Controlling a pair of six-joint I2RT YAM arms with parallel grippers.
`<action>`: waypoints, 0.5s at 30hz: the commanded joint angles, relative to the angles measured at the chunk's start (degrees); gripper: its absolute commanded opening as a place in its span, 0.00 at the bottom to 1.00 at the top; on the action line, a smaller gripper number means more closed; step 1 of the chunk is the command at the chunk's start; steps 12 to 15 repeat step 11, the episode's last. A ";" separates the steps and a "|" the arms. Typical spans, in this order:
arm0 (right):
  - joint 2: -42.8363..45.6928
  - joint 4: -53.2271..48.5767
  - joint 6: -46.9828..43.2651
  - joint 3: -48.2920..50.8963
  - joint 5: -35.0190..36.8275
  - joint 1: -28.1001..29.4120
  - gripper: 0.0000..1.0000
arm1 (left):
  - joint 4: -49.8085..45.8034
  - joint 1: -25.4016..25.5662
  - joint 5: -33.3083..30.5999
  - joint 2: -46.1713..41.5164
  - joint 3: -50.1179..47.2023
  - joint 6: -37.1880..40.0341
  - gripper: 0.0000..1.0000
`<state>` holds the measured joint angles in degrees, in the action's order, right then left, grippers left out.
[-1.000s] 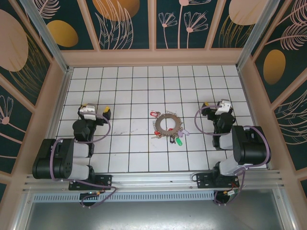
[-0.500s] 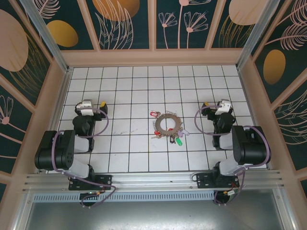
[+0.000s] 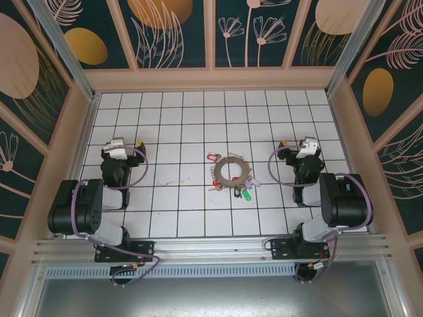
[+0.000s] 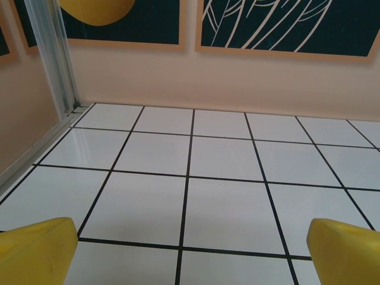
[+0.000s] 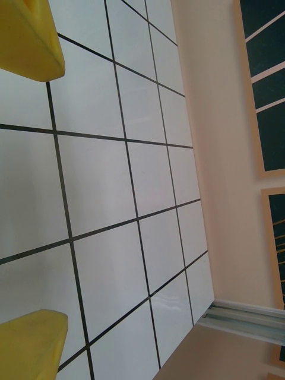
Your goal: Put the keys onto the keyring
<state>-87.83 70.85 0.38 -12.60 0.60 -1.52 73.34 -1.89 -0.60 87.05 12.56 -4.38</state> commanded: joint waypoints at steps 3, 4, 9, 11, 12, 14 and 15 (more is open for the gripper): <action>-0.39 1.02 0.67 -0.50 0.97 0.19 0.99 | 0.58 -0.26 -0.66 -0.12 0.36 -0.89 0.99; -0.41 1.04 0.68 -0.50 0.97 0.11 0.99 | 0.58 -0.28 -0.72 -0.10 0.35 -0.89 0.99; -0.40 0.87 0.68 -0.58 0.72 0.13 0.99 | 0.58 -0.22 -0.74 -0.01 0.37 -0.89 0.99; -0.41 0.87 0.68 -0.59 0.68 0.13 0.99 | 0.60 -0.22 -0.39 -0.12 0.36 -0.74 0.99; -0.41 0.87 0.68 -0.59 0.68 0.13 0.99 | 0.60 -0.22 -0.39 -0.12 0.36 -0.74 0.99; -0.41 0.87 0.68 -0.59 0.68 0.13 0.99 | 0.60 -0.22 -0.39 -0.12 0.36 -0.74 0.99; -0.41 0.87 0.68 -0.59 0.68 0.13 0.99 | 0.60 -0.22 -0.39 -0.12 0.36 -0.74 0.99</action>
